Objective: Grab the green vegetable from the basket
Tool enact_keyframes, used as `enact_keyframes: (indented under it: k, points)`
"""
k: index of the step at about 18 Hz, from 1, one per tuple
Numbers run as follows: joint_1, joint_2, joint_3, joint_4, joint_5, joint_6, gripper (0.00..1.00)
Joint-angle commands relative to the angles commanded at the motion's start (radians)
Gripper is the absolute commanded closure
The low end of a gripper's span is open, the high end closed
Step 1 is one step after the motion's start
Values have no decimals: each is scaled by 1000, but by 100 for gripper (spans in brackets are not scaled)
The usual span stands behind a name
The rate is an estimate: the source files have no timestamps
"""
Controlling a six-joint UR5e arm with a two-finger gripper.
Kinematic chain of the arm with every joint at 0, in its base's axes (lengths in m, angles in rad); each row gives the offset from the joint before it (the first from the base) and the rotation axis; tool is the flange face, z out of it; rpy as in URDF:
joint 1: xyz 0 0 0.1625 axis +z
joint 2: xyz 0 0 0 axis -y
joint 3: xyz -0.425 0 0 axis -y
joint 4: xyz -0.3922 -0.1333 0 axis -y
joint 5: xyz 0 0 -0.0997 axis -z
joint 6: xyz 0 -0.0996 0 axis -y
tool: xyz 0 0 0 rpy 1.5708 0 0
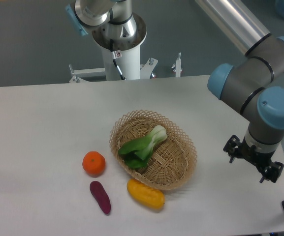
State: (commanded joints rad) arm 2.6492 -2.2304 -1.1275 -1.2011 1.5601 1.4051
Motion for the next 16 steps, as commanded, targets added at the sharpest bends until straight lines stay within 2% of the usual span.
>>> enact_keyframes:
  k: [10, 13, 16]
  points:
    - [-5, 8, -18, 3, -3, -31, 0]
    - [-8, 24, -46, 5, -11, -121, 0]
    - [-11, 55, -96, 5, -12, -135, 0]
